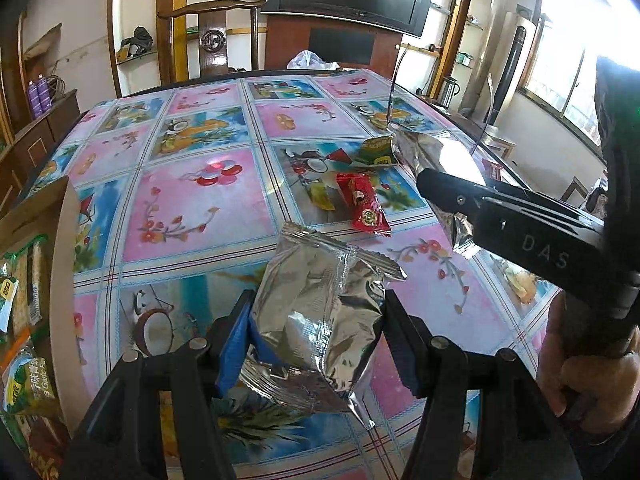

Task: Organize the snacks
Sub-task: 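Lift both silver foil bags up off the table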

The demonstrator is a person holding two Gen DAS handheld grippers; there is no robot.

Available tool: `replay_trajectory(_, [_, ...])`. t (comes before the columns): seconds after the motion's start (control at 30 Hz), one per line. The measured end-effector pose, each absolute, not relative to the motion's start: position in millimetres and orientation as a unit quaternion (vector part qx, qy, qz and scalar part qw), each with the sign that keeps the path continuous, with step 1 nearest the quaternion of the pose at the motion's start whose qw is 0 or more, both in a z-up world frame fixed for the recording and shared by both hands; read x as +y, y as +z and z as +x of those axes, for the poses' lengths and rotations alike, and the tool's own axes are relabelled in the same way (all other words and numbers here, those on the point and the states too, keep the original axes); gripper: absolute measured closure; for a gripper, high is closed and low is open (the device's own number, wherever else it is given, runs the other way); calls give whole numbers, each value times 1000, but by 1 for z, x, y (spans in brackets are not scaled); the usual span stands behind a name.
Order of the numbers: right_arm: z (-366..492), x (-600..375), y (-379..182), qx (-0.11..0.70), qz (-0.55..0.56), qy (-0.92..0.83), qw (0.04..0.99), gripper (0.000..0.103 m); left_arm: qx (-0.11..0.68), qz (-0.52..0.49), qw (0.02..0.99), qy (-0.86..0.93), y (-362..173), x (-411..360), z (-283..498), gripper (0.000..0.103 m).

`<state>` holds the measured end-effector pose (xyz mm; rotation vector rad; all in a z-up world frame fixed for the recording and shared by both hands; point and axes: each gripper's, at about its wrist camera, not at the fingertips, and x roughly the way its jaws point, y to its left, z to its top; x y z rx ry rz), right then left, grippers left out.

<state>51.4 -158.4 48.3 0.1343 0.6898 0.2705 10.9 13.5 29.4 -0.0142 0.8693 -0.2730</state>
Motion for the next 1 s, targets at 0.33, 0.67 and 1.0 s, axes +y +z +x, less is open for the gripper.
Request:
replay_trajectory(0.33, [49,-153,50,332,59,141,931,41,415,-18,900,-129,30,17,12,42])
replay_trajectory(0.67, [48,-150,51,331,52,142,931,41,405,-31,905,-125,39,23,9,42])
replay_trajectory(1.0, [52,-150,46,335,47,133,931,41,400,-40,907,-127,43,26,7,42])
